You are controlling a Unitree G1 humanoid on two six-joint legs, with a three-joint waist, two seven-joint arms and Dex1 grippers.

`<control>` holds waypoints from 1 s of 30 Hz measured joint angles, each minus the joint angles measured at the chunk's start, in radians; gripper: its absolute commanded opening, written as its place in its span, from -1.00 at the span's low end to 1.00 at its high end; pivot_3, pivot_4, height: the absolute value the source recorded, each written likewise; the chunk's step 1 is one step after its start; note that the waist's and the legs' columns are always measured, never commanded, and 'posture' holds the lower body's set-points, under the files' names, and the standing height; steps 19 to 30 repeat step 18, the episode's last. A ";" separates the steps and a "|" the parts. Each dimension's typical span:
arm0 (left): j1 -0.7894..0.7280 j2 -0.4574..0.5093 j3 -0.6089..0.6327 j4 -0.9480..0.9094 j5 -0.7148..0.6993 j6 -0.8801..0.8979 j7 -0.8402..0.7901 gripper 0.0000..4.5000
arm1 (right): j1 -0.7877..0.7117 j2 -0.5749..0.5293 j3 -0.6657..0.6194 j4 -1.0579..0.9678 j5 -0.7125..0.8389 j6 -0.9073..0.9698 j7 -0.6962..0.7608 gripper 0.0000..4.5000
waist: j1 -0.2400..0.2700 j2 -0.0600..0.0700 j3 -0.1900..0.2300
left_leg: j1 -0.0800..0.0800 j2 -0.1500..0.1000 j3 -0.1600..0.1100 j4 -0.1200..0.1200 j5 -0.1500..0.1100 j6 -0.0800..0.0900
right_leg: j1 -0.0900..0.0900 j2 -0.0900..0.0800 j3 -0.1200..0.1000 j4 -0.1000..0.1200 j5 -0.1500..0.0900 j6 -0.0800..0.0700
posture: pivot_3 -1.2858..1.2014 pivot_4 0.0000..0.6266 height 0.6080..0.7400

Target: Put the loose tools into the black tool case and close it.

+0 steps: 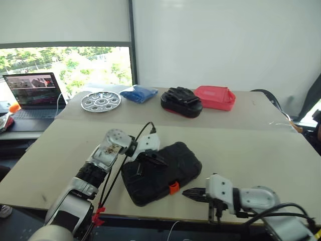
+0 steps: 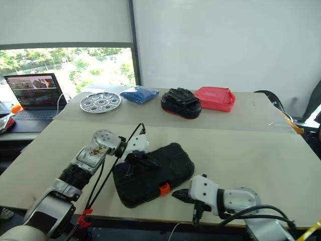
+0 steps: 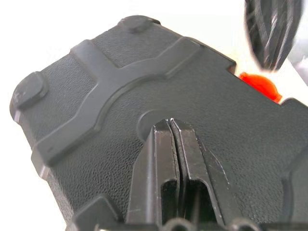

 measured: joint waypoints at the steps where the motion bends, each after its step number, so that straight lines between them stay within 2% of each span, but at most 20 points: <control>1: 0.013 0.046 0.015 -0.022 -0.021 0.034 -0.026 -0.35 | 0.027 -0.031 -0.062 -0.020 0.058 0.043 0.017 -0.68 | -0.006 0.000 0.000 | -0.002 0.000 0.000 -0.001 0.000 0.000 | -0.003 0.000 0.001 0.000 0.001 -0.001 | 0.03 -0.52 1.00; 4: 0.055 0.156 0.072 -0.069 -0.073 0.110 -0.080 0.09 | 0.082 -0.112 -0.227 -0.035 0.183 0.135 0.075 -0.22 | -0.017 0.001 0.004 | -0.006 0.000 -0.001 -0.002 0.000 0.000 | -0.009 0.000 0.001 0.002 0.004 -0.008 | 0.03 -0.52 1.00; 5: 0.080 0.211 0.108 -0.102 -0.104 0.152 -0.100 0.30 | 0.085 -0.146 -0.310 -0.033 0.239 0.176 0.098 -0.03 | -0.017 0.001 0.006 | -0.007 0.000 -0.001 -0.002 0.000 0.000 | -0.009 0.000 0.000 0.002 0.004 -0.008 | 0.03 -0.52 1.00; 6: 0.095 0.244 0.134 -0.128 -0.127 0.181 -0.108 0.39 | 0.074 -0.163 -0.359 -0.025 0.272 0.197 0.106 0.06 | -0.016 0.001 0.008 | -0.007 0.001 -0.001 -0.002 0.000 0.000 | -0.009 0.000 0.000 0.001 0.004 -0.008 | 0.03 -0.52 1.00; 7: 0.108 0.275 0.162 -0.160 -0.157 0.217 -0.114 0.61 | 0.058 -0.179 -0.404 -0.010 0.308 0.220 0.118 0.26 | -0.015 0.001 0.010 | -0.007 0.001 -0.001 -0.002 0.000 0.000 | -0.009 -0.001 0.000 0.001 0.004 -0.008 | 0.03 -0.52 1.00; 9: 0.131 0.347 0.228 -0.224 -0.214 0.292 -0.122 0.89 | 0.026 -0.219 -0.484 0.038 0.363 0.255 0.142 0.53 | -0.013 0.002 0.015 | -0.008 0.001 -0.001 -0.002 0.000 0.000 | -0.009 -0.002 0.000 -0.002 0.004 -0.006 | 0.03 -0.52 1.00; 10: 0.152 0.401 0.271 -0.269 -0.255 0.351 -0.126 1.00 | 0.007 -0.248 -0.517 0.072 0.388 0.273 0.164 0.73 | -0.011 0.002 0.017 | -0.009 0.001 0.000 -0.002 0.000 0.000 | -0.009 -0.002 0.000 -0.003 0.005 -0.006 | 0.03 -0.52 1.00; 12: 0.191 0.489 0.345 -0.335 -0.313 0.432 -0.132 1.00 | -0.012 -0.289 -0.558 0.115 0.426 0.301 0.202 0.98 | -0.009 0.003 0.021 | -0.010 0.001 0.000 -0.003 0.000 0.000 | -0.010 -0.003 0.000 -0.005 0.005 -0.005 | 0.03 -0.52 1.00; 17: 0.339 0.618 0.475 -0.427 -0.371 0.480 -0.125 1.00 | -0.013 -0.338 -0.582 0.168 0.486 0.340 0.288 0.98 | 0.003 0.004 0.021 | -0.015 0.001 0.000 -0.002 -0.001 0.000 | -0.015 -0.003 -0.001 -0.004 0.004 -0.005 | 0.03 -0.52 1.00; 30: 0.354 0.625 0.489 -0.435 -0.377 0.484 -0.121 1.00 | -0.015 -0.339 -0.581 0.173 0.487 0.340 0.294 0.98 | 0.007 0.004 0.021 | -0.017 0.001 0.001 -0.002 -0.001 0.000 | -0.016 -0.003 -0.001 -0.004 0.004 -0.005 | 0.03 -0.52 1.00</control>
